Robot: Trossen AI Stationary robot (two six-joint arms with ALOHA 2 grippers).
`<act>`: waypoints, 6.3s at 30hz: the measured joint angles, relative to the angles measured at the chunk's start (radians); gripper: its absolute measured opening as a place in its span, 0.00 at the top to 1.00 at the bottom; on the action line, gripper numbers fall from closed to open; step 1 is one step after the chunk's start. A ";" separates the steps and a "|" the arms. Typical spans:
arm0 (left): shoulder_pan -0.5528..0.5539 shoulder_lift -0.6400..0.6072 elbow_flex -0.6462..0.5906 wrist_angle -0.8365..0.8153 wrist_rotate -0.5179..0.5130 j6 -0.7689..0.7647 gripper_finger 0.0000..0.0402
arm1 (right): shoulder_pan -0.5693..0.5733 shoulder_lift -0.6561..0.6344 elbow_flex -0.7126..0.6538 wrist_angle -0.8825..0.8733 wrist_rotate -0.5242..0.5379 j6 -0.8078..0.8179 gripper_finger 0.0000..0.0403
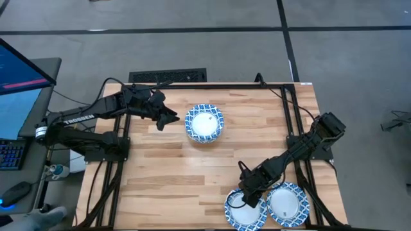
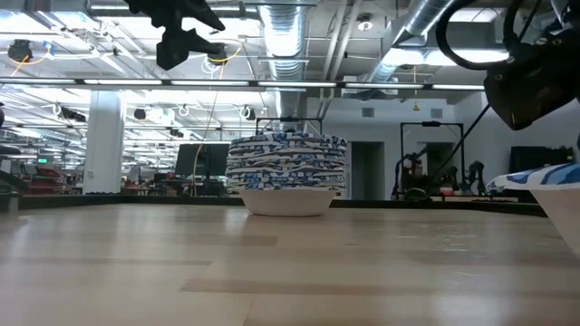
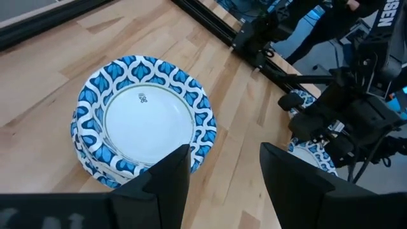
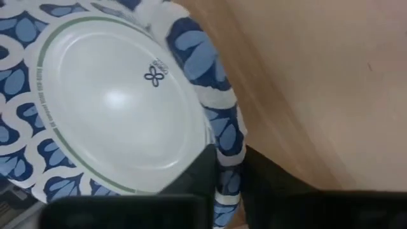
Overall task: Nest bowls inside each other
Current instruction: Stack the white bowl on the stacked white bowls
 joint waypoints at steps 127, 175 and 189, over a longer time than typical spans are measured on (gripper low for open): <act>-0.011 0.027 0.000 0.063 0.059 0.308 0.55 | 0.195 0.117 0.326 -0.510 0.089 1.077 0.44; -0.011 0.026 0.000 0.029 0.063 0.441 0.55 | 0.255 0.296 0.414 -0.450 -0.134 1.102 0.82; -0.011 0.026 0.000 0.051 0.062 0.431 0.55 | 0.210 0.296 0.426 -0.522 -0.077 0.900 0.97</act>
